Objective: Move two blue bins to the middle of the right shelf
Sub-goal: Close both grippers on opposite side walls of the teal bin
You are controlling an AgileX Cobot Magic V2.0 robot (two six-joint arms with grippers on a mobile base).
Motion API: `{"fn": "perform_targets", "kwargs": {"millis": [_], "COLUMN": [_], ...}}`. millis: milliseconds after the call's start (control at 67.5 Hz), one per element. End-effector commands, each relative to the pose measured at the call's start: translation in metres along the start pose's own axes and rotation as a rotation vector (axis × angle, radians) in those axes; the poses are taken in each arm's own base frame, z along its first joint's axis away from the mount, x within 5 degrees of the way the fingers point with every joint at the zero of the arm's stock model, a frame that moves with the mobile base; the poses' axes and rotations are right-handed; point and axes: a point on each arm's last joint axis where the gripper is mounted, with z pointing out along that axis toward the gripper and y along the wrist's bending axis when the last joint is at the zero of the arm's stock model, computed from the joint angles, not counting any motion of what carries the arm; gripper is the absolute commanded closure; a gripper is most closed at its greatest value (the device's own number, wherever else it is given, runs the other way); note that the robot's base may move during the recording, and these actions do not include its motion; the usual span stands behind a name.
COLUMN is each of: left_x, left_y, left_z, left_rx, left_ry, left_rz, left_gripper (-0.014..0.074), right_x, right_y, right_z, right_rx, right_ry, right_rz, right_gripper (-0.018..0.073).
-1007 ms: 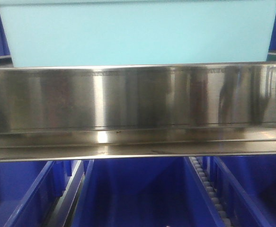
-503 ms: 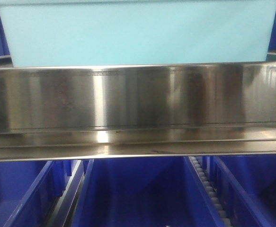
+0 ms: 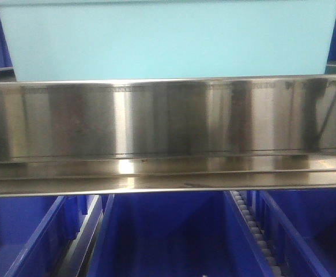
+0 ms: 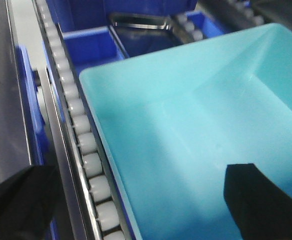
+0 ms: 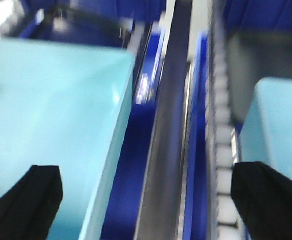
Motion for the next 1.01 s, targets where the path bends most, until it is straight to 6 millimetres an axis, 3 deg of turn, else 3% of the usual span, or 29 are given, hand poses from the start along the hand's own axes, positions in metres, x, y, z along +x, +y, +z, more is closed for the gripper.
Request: {"fn": "perform_targets", "kwargs": {"millis": [0, 237, 489, 785, 888, 992], "left_x": [-0.010, -0.012, -0.001, 0.009, 0.009, 0.009], "left_y": [0.001, 0.020, 0.024, 0.027, 0.027, 0.028], "left_z": [0.014, 0.068, 0.115, 0.145, 0.147, 0.148], "left_rx": [-0.012, -0.029, -0.021, -0.026, -0.032, -0.032], "left_ry": [0.076, 0.232, 0.344, 0.417, 0.412, 0.408], "left_rz": [-0.032, -0.121, -0.142, -0.148, -0.143, -0.143], "left_gripper": [0.0038, 0.0038, 0.0038, 0.0039, 0.0078, 0.0218], "right_x": [-0.016, -0.042, -0.033, -0.022, -0.018, -0.016], "right_y": [0.002, 0.014, 0.016, 0.012, 0.011, 0.011], "right_z": [0.013, 0.063, 0.120, 0.165, 0.175, 0.180], "right_rx": [-0.029, -0.074, -0.057, -0.040, -0.038, -0.037], "right_ry": [0.106, 0.204, 0.323, 0.407, 0.433, 0.445], "right_rz": [0.004, -0.018, 0.019, 0.021, 0.023, 0.024], "right_gripper": [-0.0009, -0.0009, -0.0009, -0.0007, 0.0069, 0.0275]}}
